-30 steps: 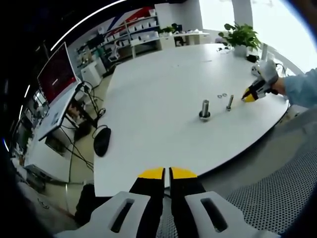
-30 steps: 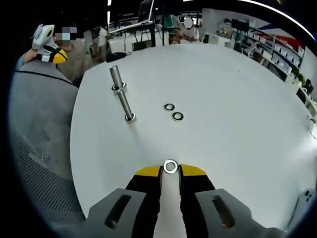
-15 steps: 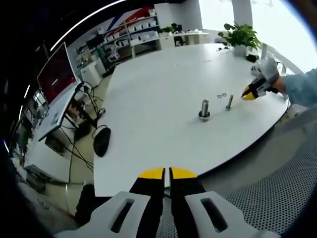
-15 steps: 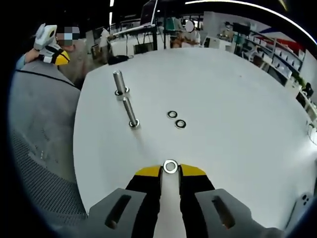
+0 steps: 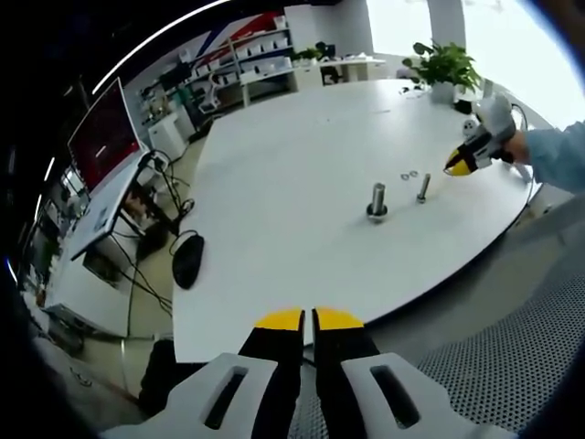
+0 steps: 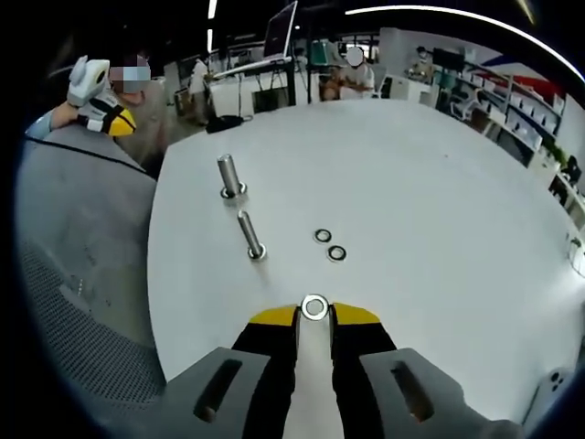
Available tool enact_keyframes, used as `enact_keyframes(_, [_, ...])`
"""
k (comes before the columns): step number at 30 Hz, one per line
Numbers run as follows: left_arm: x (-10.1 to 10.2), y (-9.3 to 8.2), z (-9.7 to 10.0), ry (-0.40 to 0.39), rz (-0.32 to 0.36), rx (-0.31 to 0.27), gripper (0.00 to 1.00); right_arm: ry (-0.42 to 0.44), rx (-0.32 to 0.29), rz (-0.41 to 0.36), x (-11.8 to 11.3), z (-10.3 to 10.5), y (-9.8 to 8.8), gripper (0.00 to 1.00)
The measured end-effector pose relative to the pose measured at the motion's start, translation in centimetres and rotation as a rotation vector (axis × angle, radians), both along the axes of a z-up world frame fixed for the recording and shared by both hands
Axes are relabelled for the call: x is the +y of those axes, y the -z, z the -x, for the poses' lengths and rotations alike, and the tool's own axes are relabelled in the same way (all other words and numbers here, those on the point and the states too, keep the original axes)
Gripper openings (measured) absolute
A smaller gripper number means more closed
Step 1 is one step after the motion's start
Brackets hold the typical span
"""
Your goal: Place the washer onto the threaded stud by aligning its center hole with the stud, sliding it down to the base, and recovering from edge contact or off-axis alignment until the washer reaches the visible bottom stop.
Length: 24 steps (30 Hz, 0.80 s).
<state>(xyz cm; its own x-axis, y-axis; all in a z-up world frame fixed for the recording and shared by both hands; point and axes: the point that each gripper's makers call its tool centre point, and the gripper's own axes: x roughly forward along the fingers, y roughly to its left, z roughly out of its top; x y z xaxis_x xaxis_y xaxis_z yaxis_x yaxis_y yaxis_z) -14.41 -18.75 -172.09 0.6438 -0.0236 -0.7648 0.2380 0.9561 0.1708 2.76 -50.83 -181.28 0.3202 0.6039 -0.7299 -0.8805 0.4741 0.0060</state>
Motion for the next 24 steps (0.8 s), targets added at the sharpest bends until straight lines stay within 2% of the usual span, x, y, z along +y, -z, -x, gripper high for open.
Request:
enact_keyframes(14, [0.0, 0.0, 0.0, 0.002, -0.003, -0.001, 0.01, -0.048, -0.033, -0.078, 3.0, 0.4, -3.3, 0.15])
enact_keyframes(24, [0.0, 0.0, 0.1, 0.0, -0.004, 0.001, 0.01, -0.085, -0.03, -0.093, 4.0, 0.9, -3.6, 0.15])
